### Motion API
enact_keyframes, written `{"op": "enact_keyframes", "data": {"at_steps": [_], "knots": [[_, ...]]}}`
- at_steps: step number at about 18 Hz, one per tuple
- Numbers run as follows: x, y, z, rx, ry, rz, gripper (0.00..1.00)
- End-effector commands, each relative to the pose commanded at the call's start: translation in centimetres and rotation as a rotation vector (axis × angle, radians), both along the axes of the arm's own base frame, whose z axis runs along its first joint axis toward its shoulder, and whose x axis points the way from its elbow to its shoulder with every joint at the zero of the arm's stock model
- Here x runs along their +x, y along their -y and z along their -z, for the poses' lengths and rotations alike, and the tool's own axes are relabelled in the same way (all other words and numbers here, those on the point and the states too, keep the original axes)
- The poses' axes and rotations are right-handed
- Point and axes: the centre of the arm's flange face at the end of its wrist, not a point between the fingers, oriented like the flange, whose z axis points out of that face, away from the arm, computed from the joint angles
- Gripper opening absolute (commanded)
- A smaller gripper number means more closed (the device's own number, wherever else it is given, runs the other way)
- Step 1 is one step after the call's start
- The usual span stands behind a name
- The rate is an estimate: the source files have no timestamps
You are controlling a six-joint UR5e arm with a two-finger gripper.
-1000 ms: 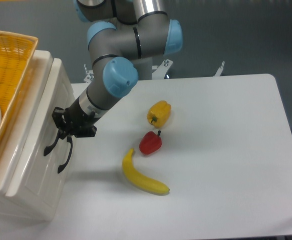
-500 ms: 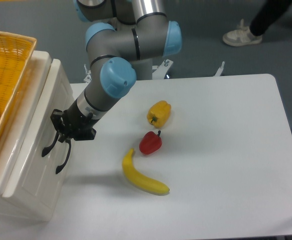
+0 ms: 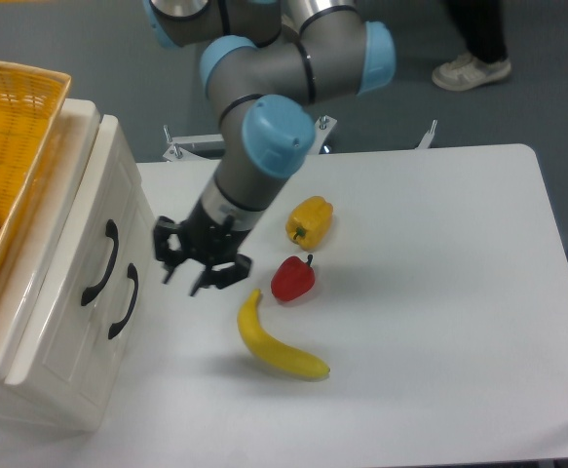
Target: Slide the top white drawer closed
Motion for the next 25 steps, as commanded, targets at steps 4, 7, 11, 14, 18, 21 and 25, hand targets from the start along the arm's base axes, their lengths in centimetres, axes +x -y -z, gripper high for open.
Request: {"op": "enact_keyframes", "data": {"at_steps": [4,7,11,14,18,21,25], "knots": [[-5.2,3.2,0.5,-0.023,-0.054,-0.009,0.50],[-8.6,5.9,1.0,-0.016,-0.080,0.007,0.57],[-12.0,9.4,0.9,-0.012,-0.094,-0.028,0.67],[-13.2,10.8,1.2,-0.046,-0.113,-0.040,1.00],[-15.2,13.2,1.3,-0.064,-0.142,-0.038,1.00],[-18.0,16.2,3.6,-0.136,-0.197,0.101,1.00],[-23.3,21.2,9.1,-0.159,-0.169,0.161,1.00]]}}
